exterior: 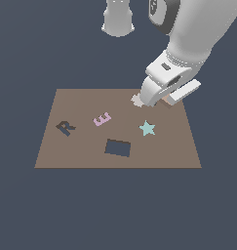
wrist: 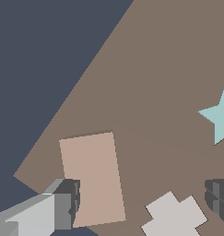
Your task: Insert a designated object into the corresponding slot on a board.
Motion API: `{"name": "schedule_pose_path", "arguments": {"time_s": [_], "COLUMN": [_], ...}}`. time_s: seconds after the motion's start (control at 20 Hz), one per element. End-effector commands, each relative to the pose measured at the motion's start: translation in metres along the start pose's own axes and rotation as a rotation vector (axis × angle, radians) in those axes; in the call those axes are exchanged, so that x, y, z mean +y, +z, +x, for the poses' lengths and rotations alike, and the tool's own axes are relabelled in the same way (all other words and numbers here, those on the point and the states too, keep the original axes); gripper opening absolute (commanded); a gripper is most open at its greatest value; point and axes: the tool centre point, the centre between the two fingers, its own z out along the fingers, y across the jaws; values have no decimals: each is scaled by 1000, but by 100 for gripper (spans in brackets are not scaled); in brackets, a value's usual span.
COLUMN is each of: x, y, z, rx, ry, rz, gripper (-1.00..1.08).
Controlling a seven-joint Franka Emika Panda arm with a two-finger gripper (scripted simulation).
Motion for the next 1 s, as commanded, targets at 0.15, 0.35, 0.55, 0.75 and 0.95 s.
{"name": "schedule_pose_path", "arguments": {"time_s": [0.15, 0.35, 0.55, 0.75, 0.95], "x": [-28, -36, -36, -36, -36], "y": [15, 20, 21, 26, 38], "z": [-3, -5, -5, -6, -6], "rx": [12, 15, 14, 14, 14], "ry": [-114, -148, -148, -148, -149], "rz": [-5, -7, -7, -7, -7], "gripper": [100, 100, 100, 100, 100]}}
